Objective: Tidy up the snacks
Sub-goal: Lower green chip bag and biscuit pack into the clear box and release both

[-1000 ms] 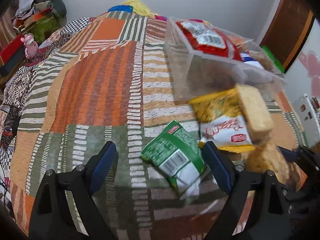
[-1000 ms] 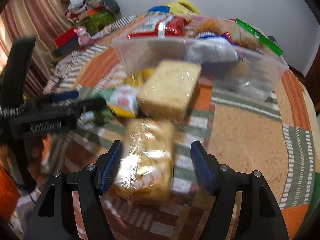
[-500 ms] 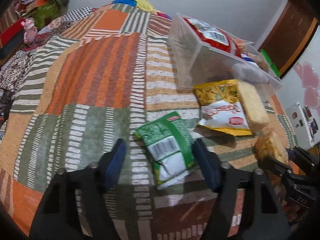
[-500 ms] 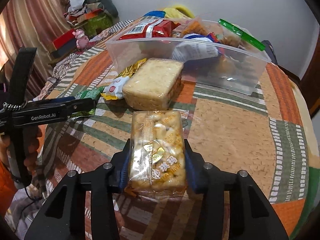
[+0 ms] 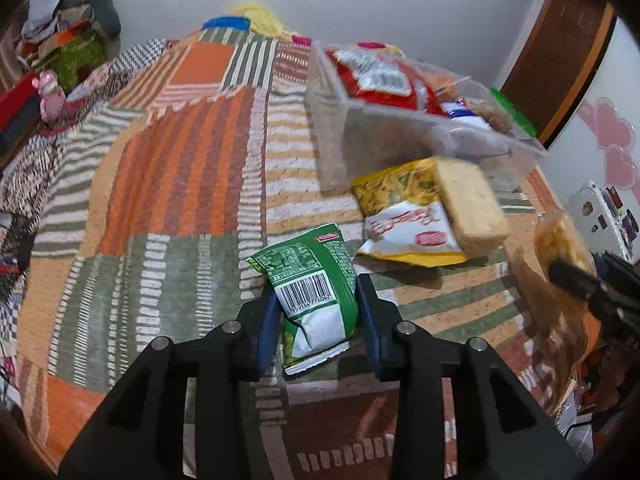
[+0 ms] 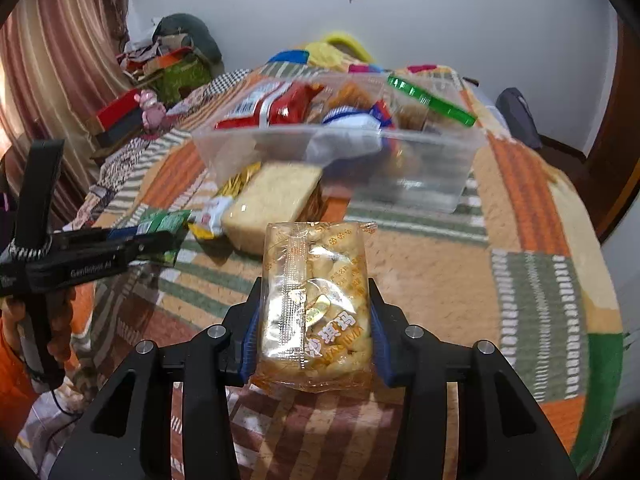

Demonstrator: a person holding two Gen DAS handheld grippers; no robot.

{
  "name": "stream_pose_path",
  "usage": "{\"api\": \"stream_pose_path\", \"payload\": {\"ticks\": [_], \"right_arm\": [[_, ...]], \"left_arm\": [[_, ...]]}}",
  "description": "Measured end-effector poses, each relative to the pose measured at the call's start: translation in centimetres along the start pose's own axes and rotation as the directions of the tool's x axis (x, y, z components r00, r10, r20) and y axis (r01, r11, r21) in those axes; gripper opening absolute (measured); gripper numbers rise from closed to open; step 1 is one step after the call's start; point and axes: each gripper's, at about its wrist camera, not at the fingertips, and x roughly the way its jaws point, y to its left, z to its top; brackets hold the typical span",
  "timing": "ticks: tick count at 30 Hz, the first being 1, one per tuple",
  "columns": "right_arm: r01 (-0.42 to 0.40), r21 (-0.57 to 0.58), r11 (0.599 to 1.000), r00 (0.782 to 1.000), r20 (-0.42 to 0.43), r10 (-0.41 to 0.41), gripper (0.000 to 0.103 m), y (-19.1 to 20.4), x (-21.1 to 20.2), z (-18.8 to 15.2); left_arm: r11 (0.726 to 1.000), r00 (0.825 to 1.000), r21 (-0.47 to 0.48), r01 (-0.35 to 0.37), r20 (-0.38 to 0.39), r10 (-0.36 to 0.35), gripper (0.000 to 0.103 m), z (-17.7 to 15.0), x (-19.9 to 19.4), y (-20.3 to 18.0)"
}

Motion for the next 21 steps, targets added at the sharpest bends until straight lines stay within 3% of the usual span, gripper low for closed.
{"api": "stream_pose_path", "payload": {"ticks": [11, 21], "right_arm": [[0.032, 0.024, 0.999, 0.992, 0.119, -0.035, 0.041, -1.9, -1.9, 3.7], [0.080, 0.060, 0.995, 0.971, 0.223, -0.092, 0.041, -4.2, -1.9, 8.8]], "left_arm": [[0.998, 0.988, 0.046, 0.038, 0.146, -0.045, 0.037, 5.1, -4.9, -3.1], [0.992, 0.972, 0.102, 0.071, 0.216, -0.092, 0.037, 11.1, -4.7, -7.2]]}}
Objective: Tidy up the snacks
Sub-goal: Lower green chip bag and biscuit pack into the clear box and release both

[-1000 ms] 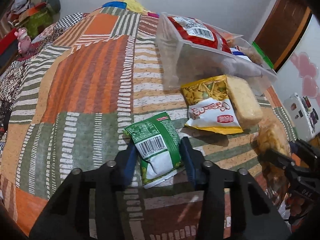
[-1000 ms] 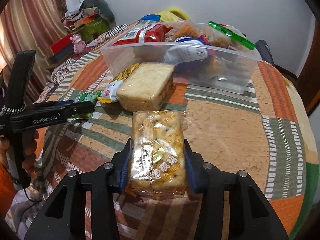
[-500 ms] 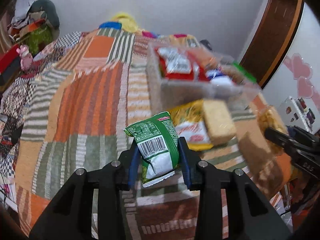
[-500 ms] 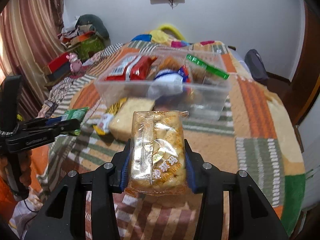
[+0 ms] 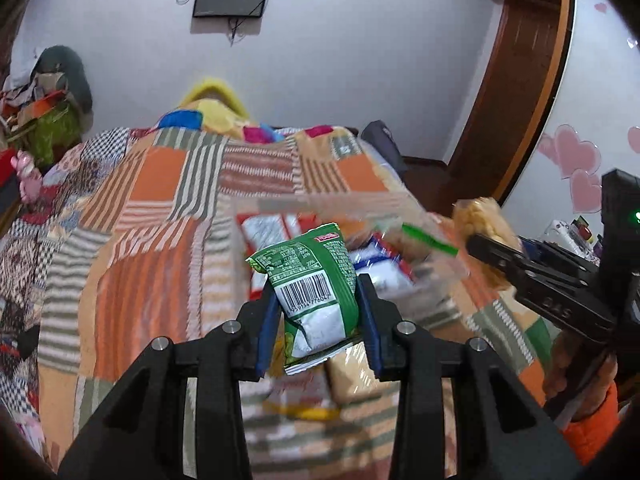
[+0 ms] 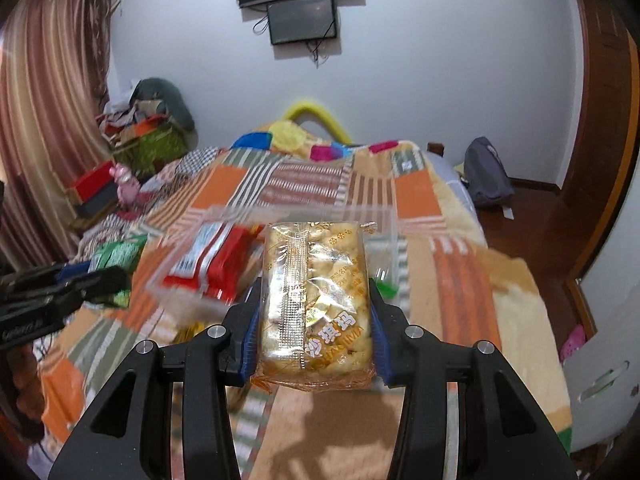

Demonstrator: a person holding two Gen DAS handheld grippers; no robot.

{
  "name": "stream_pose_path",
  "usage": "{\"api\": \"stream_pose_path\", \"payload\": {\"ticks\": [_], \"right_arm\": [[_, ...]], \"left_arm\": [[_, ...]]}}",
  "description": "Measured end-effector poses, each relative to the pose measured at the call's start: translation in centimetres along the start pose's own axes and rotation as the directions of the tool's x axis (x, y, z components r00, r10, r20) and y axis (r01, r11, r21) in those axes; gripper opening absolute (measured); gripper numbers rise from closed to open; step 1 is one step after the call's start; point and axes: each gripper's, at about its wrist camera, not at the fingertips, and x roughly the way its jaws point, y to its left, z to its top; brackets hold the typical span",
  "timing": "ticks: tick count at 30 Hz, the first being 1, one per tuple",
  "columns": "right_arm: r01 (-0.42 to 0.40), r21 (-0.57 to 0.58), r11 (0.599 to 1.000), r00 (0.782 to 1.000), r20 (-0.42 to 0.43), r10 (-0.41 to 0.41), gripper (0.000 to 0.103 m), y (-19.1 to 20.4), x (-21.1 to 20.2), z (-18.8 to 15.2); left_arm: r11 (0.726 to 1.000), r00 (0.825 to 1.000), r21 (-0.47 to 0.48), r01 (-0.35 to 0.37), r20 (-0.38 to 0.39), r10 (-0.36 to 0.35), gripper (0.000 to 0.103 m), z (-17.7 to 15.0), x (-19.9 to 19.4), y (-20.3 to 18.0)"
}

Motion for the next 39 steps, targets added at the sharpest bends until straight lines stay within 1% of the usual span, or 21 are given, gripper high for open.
{"api": "stream_pose_path", "payload": {"ticks": [5, 11, 14, 18, 23, 27, 31, 35, 39], "right_arm": [[0.022, 0.002, 1.000, 1.000, 0.010, -0.022, 0.041, -0.8, 2.2, 2.2], [0.046, -0.021, 0.999, 0.999, -0.026, -0.046, 0.041, -1.1, 5.3, 3.3], [0.044, -0.018, 0.999, 0.997, -0.056, -0.045, 0.041, -1.5, 6.7, 3.3], [0.030, -0.009, 1.000, 0.995, -0.097, -0.031, 0.041, -2.3, 8.1, 3.1], [0.012, -0.011, 1.000, 0.994, -0.110, -0.013, 0.042, -2.6, 8.3, 3.0], [0.008, -0.020, 1.000, 0.992, -0.122, -0.011, 0.043, -2.6, 8.2, 3.1], [0.013, -0.036, 0.999, 0.991, -0.134, -0.018, 0.045, -2.4, 8.3, 3.3], [0.014, -0.051, 0.999, 0.991, -0.134, -0.020, 0.052, -2.3, 7.5, 3.1], [-0.003, -0.044, 0.999, 0.993, -0.122, -0.002, 0.053, -2.3, 6.1, 3.0]], "left_arm": [[1.000, 1.000, 0.018, -0.004, 0.009, 0.004, 0.037, 1.8, 2.5, -1.2], [1.000, 0.999, 0.014, -0.015, -0.028, 0.016, 0.037, 3.3, 7.1, -1.5], [1.000, 0.999, 0.002, -0.014, -0.052, 0.014, 0.037, 3.7, 9.1, -1.3], [1.000, 0.996, 0.014, -0.027, -0.081, 0.028, 0.037, 3.7, 11.4, -1.4], [0.999, 0.993, 0.013, -0.035, -0.108, 0.036, 0.037, 3.2, 12.9, -1.4], [1.000, 0.993, -0.011, -0.029, -0.111, 0.028, 0.037, 3.0, 13.1, -1.1], [1.000, 0.993, -0.013, -0.017, -0.118, 0.016, 0.043, 3.0, 12.6, -1.1], [1.000, 0.995, -0.018, -0.011, -0.102, 0.009, 0.049, 3.0, 11.0, -1.2], [1.000, 0.997, -0.020, -0.010, -0.071, 0.009, 0.054, 3.1, 8.6, -1.2]]}}
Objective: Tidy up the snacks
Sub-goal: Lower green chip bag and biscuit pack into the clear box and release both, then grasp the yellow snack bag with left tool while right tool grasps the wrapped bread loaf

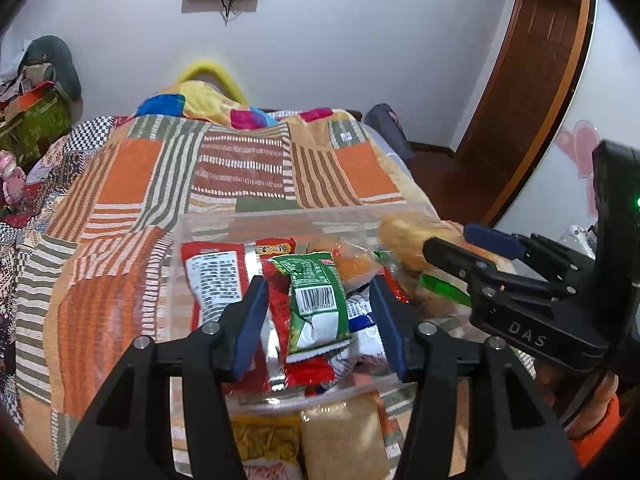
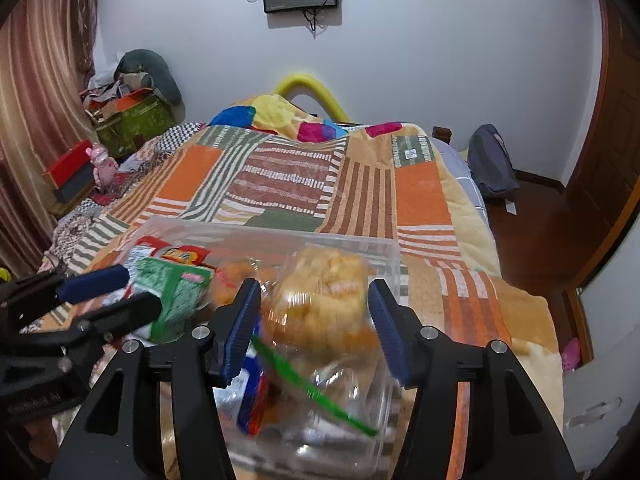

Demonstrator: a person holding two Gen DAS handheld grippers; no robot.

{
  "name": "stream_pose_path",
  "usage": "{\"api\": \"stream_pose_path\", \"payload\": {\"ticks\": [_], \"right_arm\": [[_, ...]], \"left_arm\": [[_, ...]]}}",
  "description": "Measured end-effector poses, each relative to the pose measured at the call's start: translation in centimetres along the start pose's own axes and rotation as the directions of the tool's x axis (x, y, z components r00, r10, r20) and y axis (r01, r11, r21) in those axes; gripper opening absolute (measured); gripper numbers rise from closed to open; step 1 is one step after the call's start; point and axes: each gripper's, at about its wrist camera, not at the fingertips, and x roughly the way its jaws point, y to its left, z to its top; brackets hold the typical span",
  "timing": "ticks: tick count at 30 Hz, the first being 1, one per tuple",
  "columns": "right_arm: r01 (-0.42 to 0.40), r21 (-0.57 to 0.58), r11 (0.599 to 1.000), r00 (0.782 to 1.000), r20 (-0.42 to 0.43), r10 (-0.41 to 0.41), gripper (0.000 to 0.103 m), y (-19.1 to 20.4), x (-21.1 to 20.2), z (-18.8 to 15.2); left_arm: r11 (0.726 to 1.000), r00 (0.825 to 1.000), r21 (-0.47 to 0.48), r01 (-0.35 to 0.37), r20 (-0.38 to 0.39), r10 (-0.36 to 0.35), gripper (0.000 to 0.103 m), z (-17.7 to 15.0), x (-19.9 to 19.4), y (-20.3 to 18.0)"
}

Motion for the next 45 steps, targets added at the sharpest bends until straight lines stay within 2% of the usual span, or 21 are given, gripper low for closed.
{"api": "stream_pose_path", "payload": {"ticks": [6, 10, 17, 22, 31, 37, 45], "right_arm": [[-0.014, -0.013, 1.000, 1.000, 0.027, 0.015, 0.054, 0.8, -2.8, -0.7], [-0.026, -0.027, 0.999, 0.999, 0.027, 0.027, 0.059, 2.1, -3.7, -1.8], [-0.063, -0.071, 0.996, 0.998, -0.023, 0.061, 0.067, 4.9, -3.4, -4.9], [-0.109, -0.069, 0.992, 0.990, -0.102, 0.102, 0.067, 7.0, -0.7, -6.1], [-0.127, -0.073, 0.989, 0.976, -0.189, 0.112, 0.068, 10.3, 4.0, -7.3], [-0.141, -0.035, 0.989, 0.971, -0.197, 0.131, 0.070, 9.2, 3.4, -8.3], [-0.108, -0.031, 0.994, 0.972, -0.212, 0.099, 0.070, 6.4, 1.6, -9.6]], "left_arm": [[1.000, 0.999, 0.016, -0.021, 0.039, 0.020, 0.061, -0.6, -3.7, 0.3], [0.999, 0.998, 0.029, -0.045, 0.033, 0.044, 0.068, -2.0, -5.3, 1.0], [0.996, 0.995, 0.028, -0.079, -0.058, 0.081, 0.069, -6.4, -5.2, 3.7], [0.994, 0.988, 0.029, -0.108, -0.107, 0.110, 0.069, -9.2, -4.4, 5.9], [0.995, 0.984, -0.017, -0.102, -0.149, 0.099, 0.069, -11.5, -3.3, 8.4], [0.997, 0.986, -0.025, -0.069, -0.156, 0.065, 0.069, -11.6, -2.6, 7.9], [0.999, 0.984, -0.043, -0.006, -0.179, -0.002, 0.069, -11.8, -1.0, 5.6]]}}
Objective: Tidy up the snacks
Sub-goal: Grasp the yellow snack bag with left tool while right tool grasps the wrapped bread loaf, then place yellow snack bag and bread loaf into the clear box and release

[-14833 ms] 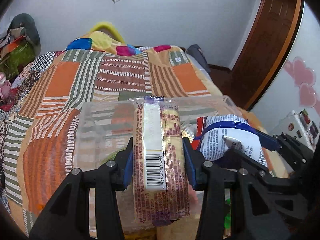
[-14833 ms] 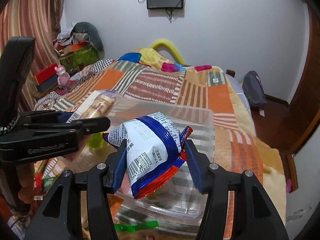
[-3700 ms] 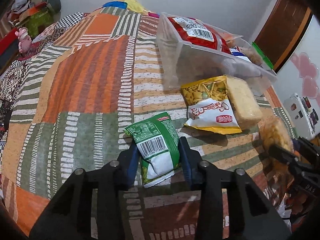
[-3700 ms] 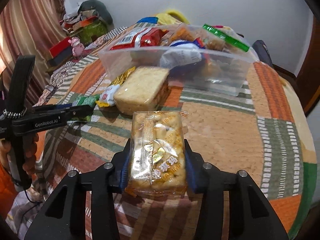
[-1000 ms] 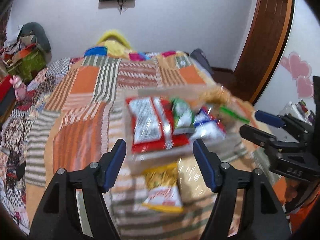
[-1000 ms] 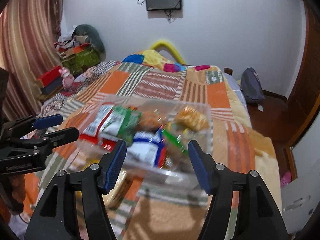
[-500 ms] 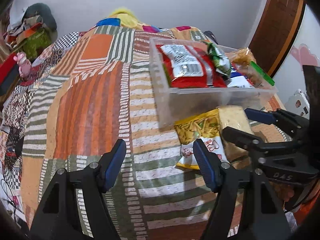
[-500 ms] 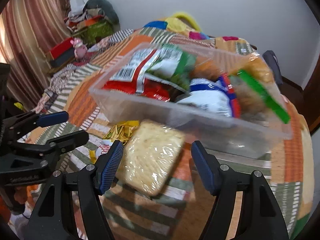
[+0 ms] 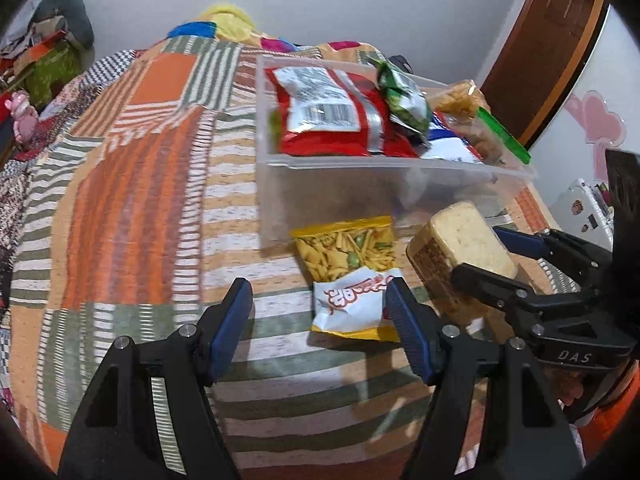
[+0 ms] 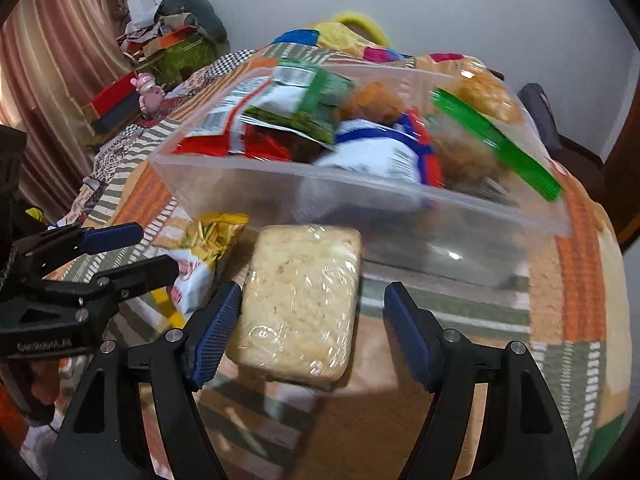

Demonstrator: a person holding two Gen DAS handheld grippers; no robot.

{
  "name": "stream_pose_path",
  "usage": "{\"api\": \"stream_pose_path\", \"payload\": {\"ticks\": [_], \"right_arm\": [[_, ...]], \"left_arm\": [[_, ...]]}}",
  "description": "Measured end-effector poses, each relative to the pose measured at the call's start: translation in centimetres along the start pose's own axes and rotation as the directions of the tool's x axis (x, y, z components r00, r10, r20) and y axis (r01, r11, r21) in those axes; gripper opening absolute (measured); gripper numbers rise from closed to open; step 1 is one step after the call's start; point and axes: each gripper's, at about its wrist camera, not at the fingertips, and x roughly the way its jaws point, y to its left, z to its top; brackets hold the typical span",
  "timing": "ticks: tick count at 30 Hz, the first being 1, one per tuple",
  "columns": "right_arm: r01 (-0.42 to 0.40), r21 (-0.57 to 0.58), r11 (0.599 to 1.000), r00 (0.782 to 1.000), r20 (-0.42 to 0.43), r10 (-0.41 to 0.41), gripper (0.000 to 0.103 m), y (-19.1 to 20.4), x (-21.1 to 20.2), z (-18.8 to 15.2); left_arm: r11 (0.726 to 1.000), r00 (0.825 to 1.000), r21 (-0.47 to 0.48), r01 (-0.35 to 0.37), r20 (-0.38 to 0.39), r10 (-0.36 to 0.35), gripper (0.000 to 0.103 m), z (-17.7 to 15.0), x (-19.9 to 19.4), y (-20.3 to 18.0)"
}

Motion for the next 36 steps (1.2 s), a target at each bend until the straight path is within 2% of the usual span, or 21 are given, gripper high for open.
{"api": "stream_pose_path", "payload": {"ticks": [4, 10, 15, 16, 18, 20, 28, 30, 36], "right_arm": [[0.009, 0.010, 1.000, 1.000, -0.023, -0.009, 0.069, -0.9, -0.1, -1.0], [-0.020, 0.008, 1.000, 1.000, -0.017, 0.021, 0.068, -1.1, 0.2, -0.7], [-0.042, -0.017, 0.999, 0.999, -0.016, 0.041, 0.057, -0.7, 0.7, -0.4], [-0.038, -0.023, 0.999, 0.999, -0.011, 0.038, 0.056, -0.6, 0.7, -0.5], [-0.035, -0.026, 0.999, 0.999, -0.001, 0.035, 0.055, -0.6, 0.6, -0.7], [-0.035, -0.021, 0.999, 0.999, 0.008, 0.035, 0.053, -0.6, 0.3, -0.9], [-0.023, 0.009, 1.000, 0.998, 0.051, 0.022, 0.052, -1.6, -1.5, -1.3], [-0.026, 0.015, 1.000, 0.997, 0.072, 0.025, 0.052, -1.7, -2.4, -1.1], [-0.027, 0.009, 1.000, 0.989, 0.148, 0.025, 0.052, -1.5, -5.0, -0.3]], "left_arm": [[1.000, 1.000, -0.005, 0.021, -0.009, -0.021, 0.069, 0.3, 0.8, -0.8], [0.999, 0.999, -0.001, 0.034, -0.040, -0.034, 0.071, 0.5, 2.7, -2.2], [0.999, 1.000, 0.040, -0.016, -0.015, 0.017, 0.069, 0.2, 3.3, -3.2], [0.999, 1.000, 0.049, -0.023, -0.008, 0.024, 0.067, 0.1, 3.3, -3.4], [0.997, 1.000, 0.067, -0.031, -0.001, 0.031, 0.048, -0.1, 3.2, -3.7], [0.996, 0.999, 0.078, -0.035, 0.011, 0.035, 0.043, -0.4, 2.8, -3.8], [0.997, 0.999, 0.083, -0.004, 0.048, 0.001, 0.032, -1.0, -0.3, -3.8], [0.997, 0.998, 0.082, 0.001, 0.062, -0.006, 0.023, -0.8, -1.3, -3.9], [0.997, 0.993, 0.079, 0.021, 0.114, -0.030, 0.022, 0.3, -3.9, -4.3]]}}
